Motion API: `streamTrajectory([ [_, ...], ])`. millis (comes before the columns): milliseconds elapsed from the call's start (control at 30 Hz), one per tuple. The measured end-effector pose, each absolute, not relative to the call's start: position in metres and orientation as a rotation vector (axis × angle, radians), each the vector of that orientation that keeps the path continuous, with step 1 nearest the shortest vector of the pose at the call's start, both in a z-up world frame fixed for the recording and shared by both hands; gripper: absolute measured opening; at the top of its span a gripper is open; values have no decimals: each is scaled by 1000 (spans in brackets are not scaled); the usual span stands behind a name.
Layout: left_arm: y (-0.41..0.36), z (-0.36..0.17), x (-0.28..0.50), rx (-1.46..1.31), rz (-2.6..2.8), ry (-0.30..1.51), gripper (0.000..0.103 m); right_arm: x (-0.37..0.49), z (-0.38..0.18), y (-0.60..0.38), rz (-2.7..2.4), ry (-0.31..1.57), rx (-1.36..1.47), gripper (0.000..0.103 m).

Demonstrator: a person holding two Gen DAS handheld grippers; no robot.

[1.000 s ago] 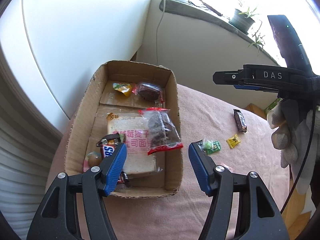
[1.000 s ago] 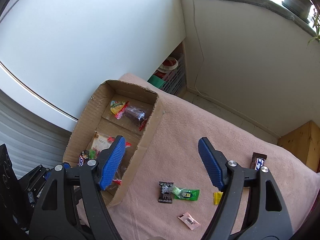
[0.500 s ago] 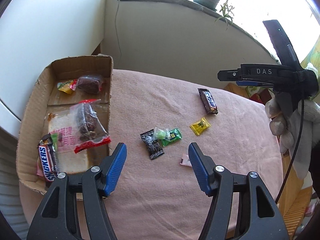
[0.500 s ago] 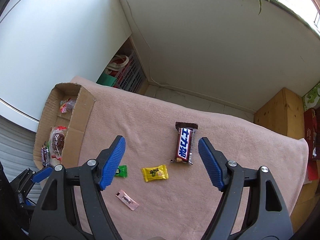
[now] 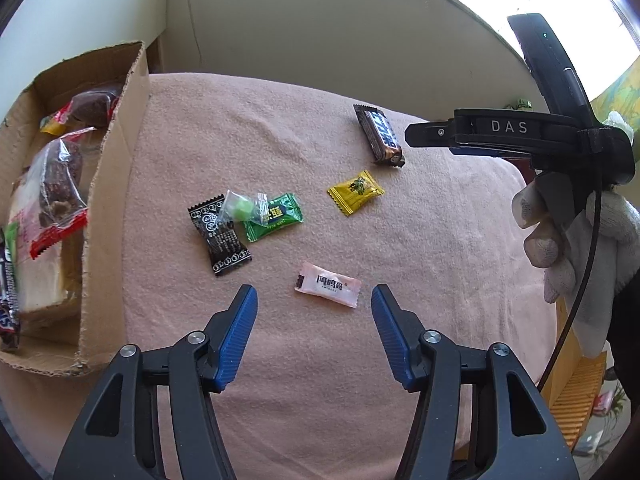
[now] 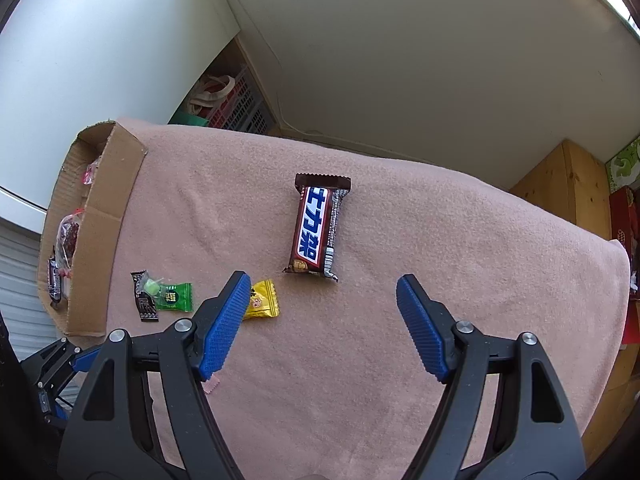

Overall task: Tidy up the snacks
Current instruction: 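Withdraw both grippers from the box over the remaining candies, then grasp the pink candy packet with the left gripper while the right grasps the brown chocolate bar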

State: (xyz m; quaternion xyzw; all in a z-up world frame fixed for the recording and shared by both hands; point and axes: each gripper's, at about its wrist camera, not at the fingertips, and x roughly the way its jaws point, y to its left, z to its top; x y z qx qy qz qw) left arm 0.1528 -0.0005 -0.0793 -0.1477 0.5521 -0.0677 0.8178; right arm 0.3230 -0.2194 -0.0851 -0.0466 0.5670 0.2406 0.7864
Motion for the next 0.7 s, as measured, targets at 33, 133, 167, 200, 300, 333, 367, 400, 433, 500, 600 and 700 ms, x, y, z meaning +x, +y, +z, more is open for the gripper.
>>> streamTrajectory([
  [33, -1, -82, 154, -321, -142, 1180, 58, 325, -86, -219, 516, 1219, -100, 78],
  [133, -5, -91, 158, -341, -144, 1208, 55, 335, -91, -216, 501, 1207, -103, 78],
  [167, -7, -93, 159, -344, -144, 1213, 55, 338, -93, -214, 498, 1204, -105, 78],
  [200, -10, -95, 160, -345, -145, 1216, 56, 342, -94, -212, 495, 1201, -110, 78],
  [300, -20, -101, 162, -307, -148, 1217, 56, 348, -98, -205, 497, 1196, -130, 78],
  [333, -23, -103, 163, -290, -143, 1218, 55, 350, -100, -202, 501, 1197, -136, 78],
  [367, -25, -105, 164, -276, -141, 1218, 56, 352, -101, -199, 505, 1199, -141, 78],
  [400, -28, -107, 165, -256, -136, 1216, 56, 353, -102, -197, 508, 1201, -146, 78],
  [433, -32, -108, 166, -224, -128, 1208, 56, 354, -103, -195, 508, 1201, -152, 78],
  [500, -39, -109, 166, -140, -115, 1178, 56, 357, -107, -189, 506, 1201, -158, 78],
  [600, -49, -116, 164, 0, -94, 1132, 55, 360, -112, -184, 501, 1206, -159, 78],
  [700, -60, -118, 156, 120, -109, 1054, 49, 362, -119, -177, 494, 1204, -175, 78],
])
